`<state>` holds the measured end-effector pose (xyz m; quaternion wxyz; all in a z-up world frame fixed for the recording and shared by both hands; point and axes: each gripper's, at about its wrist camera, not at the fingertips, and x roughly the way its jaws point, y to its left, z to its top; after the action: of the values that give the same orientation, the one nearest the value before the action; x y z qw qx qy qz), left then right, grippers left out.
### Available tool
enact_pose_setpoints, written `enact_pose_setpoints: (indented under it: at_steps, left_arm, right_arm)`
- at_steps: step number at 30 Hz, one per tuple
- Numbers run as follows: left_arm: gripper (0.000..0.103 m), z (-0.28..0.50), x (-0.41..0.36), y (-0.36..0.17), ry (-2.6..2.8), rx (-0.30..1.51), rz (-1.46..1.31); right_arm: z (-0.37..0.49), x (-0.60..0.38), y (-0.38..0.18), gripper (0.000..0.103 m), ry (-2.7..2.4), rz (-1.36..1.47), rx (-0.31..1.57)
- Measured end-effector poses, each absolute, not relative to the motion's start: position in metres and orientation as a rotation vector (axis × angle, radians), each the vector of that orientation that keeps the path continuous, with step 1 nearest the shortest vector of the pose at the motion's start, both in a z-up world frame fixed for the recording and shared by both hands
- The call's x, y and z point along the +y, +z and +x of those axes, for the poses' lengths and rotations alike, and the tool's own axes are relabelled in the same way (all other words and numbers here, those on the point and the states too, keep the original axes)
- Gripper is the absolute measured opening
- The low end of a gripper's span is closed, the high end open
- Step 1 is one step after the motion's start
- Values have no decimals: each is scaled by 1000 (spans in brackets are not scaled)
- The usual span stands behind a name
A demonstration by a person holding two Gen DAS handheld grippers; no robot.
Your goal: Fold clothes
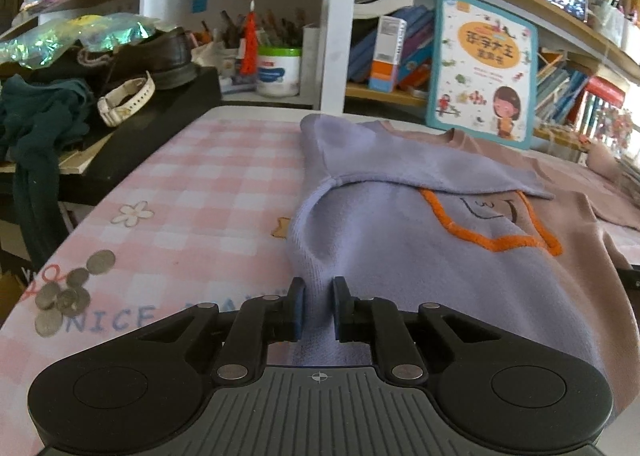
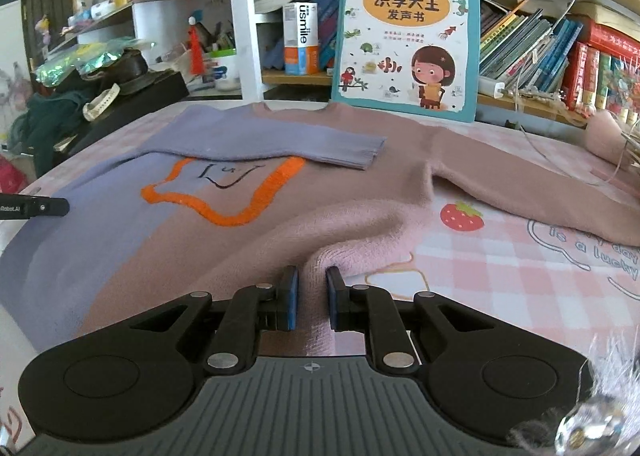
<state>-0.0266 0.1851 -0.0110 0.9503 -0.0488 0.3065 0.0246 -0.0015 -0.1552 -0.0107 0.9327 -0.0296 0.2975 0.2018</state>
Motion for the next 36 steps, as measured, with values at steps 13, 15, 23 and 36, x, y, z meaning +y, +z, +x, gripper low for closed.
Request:
enact_pose_setpoints:
  at_steps: [13,15,23,36]
  left_arm:
    - [15,-18,188,-12,61,617,-90]
    - [15,-16,189,-12,63,618,-86]
    - [15,-6,188,-11,83,625,-54]
    - [67,-48,133,12,34,409,139]
  right_arm:
    - [-11,-173,-13,14,361,-27,613]
    - [-10,-172,-13,14,362,-23,614]
    - [-6,-170,-15,14,377,-2,621]
    - [-23,-181,-7,76,292,15,502]
